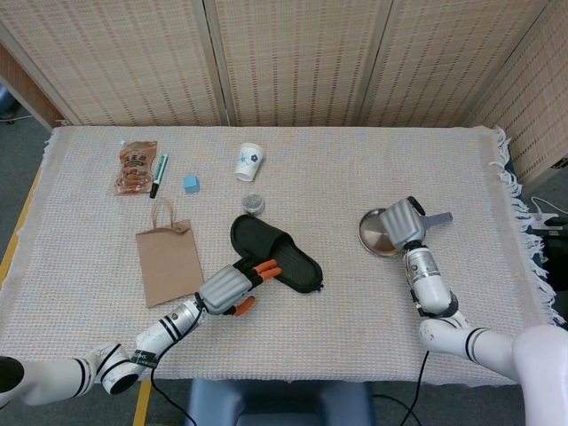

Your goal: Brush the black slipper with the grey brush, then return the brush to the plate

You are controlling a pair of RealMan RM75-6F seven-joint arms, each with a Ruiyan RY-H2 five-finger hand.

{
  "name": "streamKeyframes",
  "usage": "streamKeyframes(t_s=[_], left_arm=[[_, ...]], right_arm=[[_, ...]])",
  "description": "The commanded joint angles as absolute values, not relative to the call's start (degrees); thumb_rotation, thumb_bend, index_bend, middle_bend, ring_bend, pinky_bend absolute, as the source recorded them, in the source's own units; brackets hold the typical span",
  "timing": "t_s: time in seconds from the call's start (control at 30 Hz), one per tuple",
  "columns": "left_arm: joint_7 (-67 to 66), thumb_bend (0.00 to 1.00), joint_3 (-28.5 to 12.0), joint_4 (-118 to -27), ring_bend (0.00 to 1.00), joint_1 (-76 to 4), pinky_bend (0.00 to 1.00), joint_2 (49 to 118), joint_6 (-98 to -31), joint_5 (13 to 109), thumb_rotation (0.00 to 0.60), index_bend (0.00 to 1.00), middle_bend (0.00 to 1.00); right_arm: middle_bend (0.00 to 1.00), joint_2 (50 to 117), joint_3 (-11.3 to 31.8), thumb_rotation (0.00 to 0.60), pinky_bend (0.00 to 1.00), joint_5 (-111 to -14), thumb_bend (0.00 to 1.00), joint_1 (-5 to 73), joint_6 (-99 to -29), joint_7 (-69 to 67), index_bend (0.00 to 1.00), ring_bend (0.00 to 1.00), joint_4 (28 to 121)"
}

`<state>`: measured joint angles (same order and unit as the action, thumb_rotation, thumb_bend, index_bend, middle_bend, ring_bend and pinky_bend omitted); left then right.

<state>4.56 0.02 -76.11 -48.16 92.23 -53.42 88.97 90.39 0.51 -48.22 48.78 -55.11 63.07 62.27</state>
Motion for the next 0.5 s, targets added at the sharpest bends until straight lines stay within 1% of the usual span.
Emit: streamKeyframes(t_s=[0.03,0.23,0.33,0.43,0.5], left_arm=[[4.97,0.59,0.36,-75.55,0.00,-47.94,0.07,92.41,-53.49,89.27,0.600,0.00,0.00],[6.23,0.59,0.72,-74.36,0.00,-47.65,0.07,92.59,-53.84,89.92,0.600,0.00,0.00],[6.88,0.59,0.92,-73.79,0.00,-47.54,0.07,92.58,-53.95,90.26,0.600,0.00,0.00],[7.17,0.59,0.97,-73.59,0.00,-47.45,0.07,92.49,-54.06,90.41,0.600,0.00,0.00],[7.26,0.59,0.95,-73.60,0.00,-47.40,0.07,92.39,-54.08,90.41,0.600,0.00,0.00]], right_arm=[[0.58,95.66,-0.01,0.600,0.61,-50.31,0.33,47.76,-52.79,59.37,0.83,0.58,55.32],[0.58,100.03,1.10,0.600,0.61,-51.72,0.33,47.60,-50.82,57.01,0.80,0.58,48.24],[0.58,101.35,1.69,0.600,0.61,-52.76,0.32,47.61,-50.16,55.89,0.73,0.58,46.37],[0.54,101.83,2.01,0.600,0.61,-54.15,0.32,47.50,-50.05,54.40,0.62,0.54,45.71],[0.46,101.89,2.28,0.600,0.61,-54.89,0.32,47.34,-49.98,53.70,0.49,0.49,45.51]])
